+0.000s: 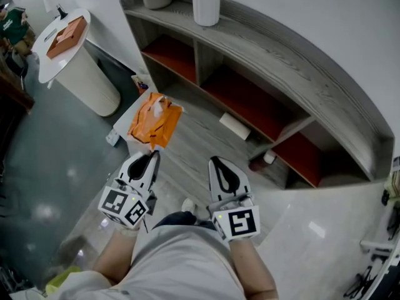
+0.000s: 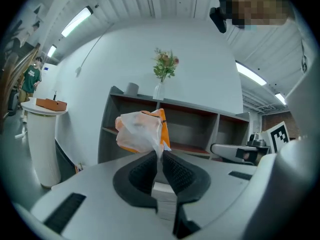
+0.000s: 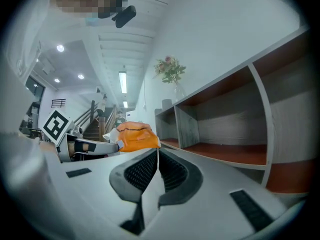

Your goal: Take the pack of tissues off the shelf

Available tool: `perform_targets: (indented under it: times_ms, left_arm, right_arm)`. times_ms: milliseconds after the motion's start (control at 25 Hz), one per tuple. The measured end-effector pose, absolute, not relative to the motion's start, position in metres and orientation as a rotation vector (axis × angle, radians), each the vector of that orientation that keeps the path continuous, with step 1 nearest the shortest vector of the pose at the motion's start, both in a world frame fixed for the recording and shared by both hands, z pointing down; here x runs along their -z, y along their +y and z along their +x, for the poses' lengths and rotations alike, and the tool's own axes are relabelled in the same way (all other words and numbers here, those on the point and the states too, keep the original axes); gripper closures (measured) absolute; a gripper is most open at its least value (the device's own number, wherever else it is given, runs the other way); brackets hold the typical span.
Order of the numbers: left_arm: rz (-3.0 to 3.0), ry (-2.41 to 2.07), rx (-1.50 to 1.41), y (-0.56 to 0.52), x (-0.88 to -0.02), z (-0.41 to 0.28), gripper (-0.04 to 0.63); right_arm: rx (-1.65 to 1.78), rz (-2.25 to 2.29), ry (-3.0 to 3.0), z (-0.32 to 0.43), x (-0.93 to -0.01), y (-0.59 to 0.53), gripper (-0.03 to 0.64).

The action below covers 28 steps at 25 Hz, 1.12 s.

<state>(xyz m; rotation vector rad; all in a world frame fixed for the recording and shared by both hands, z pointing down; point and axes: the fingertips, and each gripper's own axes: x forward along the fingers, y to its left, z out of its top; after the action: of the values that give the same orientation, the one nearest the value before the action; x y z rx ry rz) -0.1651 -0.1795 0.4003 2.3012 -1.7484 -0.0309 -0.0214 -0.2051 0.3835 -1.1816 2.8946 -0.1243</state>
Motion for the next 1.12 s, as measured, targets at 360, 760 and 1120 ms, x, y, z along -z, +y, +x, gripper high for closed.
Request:
perform_targets:
  times_ms: [360, 760, 1120]
  left_arm:
    - [2.271, -1.742, -0.003, -0.177, -0.407, -0.166, 0.549]
    - [2.286, -1.706, -0.001, -0.176, -0.403, -0.163, 0.549]
    - [2.278, -1.709, -0.012, -0.176, -0.405, -0.163, 0.548]
  right_arm:
    - [0.120, -1.116, 2.946, -0.033, -0.387, -0.207, 0.595]
    - [0.086, -1.146, 2.959, -0.034, -0.380, -0.203, 0.595]
    - [0.080, -1.150, 2.952, -0.032, -0.380, -0.204, 0.595]
